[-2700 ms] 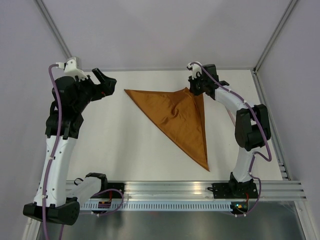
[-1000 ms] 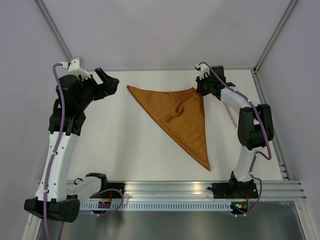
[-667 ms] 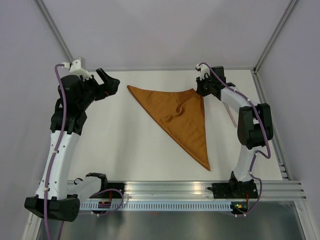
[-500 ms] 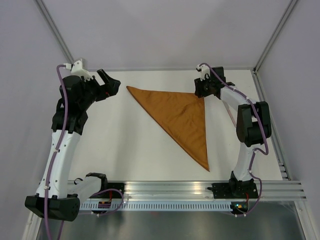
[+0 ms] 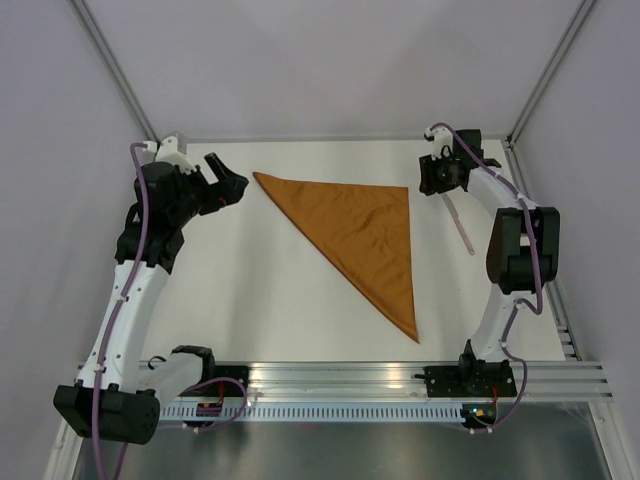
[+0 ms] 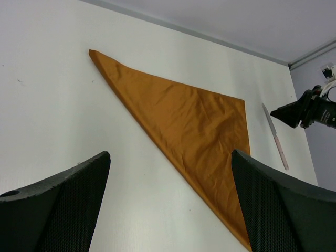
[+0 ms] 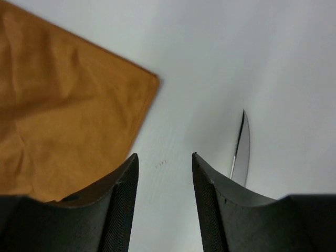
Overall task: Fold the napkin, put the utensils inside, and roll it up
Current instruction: Fold the napkin at the center of the board, then pick up the knife at the center of the board.
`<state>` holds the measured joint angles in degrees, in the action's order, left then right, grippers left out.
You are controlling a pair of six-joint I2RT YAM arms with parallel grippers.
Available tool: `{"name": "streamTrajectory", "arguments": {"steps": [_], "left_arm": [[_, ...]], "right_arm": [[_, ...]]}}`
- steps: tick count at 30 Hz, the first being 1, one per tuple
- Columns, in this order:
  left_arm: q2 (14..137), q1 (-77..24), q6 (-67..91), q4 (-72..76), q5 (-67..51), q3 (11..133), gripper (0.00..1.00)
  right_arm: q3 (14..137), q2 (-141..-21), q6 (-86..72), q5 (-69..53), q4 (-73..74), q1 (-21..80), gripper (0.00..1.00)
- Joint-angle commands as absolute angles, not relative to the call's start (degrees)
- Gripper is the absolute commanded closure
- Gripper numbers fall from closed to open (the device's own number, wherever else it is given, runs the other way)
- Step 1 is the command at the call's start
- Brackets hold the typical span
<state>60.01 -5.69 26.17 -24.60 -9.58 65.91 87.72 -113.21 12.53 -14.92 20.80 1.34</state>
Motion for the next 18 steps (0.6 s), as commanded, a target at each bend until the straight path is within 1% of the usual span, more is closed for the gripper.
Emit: {"name": "streamTrajectory", "arguments": {"steps": [1, 3, 7, 10, 14, 18], "left_arm": [[57.22, -5.62, 27.95, -21.62, -11.86, 64.34, 0.00], [56.00, -5.62, 28.04, -20.75, -12.82, 63.20, 0.00], [54.85, -5.62, 28.39, -19.34, -14.59, 60.04, 0.00], [54.75, -5.62, 28.39, -18.64, -15.82, 59.15, 0.00], [54.84, -5.62, 27.69, -18.54, -16.35, 58.89, 0.00], [54.84, -5.62, 27.42, -18.28, -16.70, 58.54, 0.00]], "right_arm": [[84.82, -108.29, 18.01, -17.04, 28.90, -3.85, 0.49], [83.24, -107.93, 21.16, -18.80, 31.54, -7.62, 0.49], [79.11, -106.00, 25.82, -18.81, 34.62, -11.68, 0.47], [75.59, -104.68, 28.12, -18.02, 34.28, -12.04, 0.44], [74.71, -105.55, 28.04, -18.10, 34.63, -11.95, 0.41], [73.39, -106.61, 27.25, -16.45, 33.14, -11.95, 0.41]]}}
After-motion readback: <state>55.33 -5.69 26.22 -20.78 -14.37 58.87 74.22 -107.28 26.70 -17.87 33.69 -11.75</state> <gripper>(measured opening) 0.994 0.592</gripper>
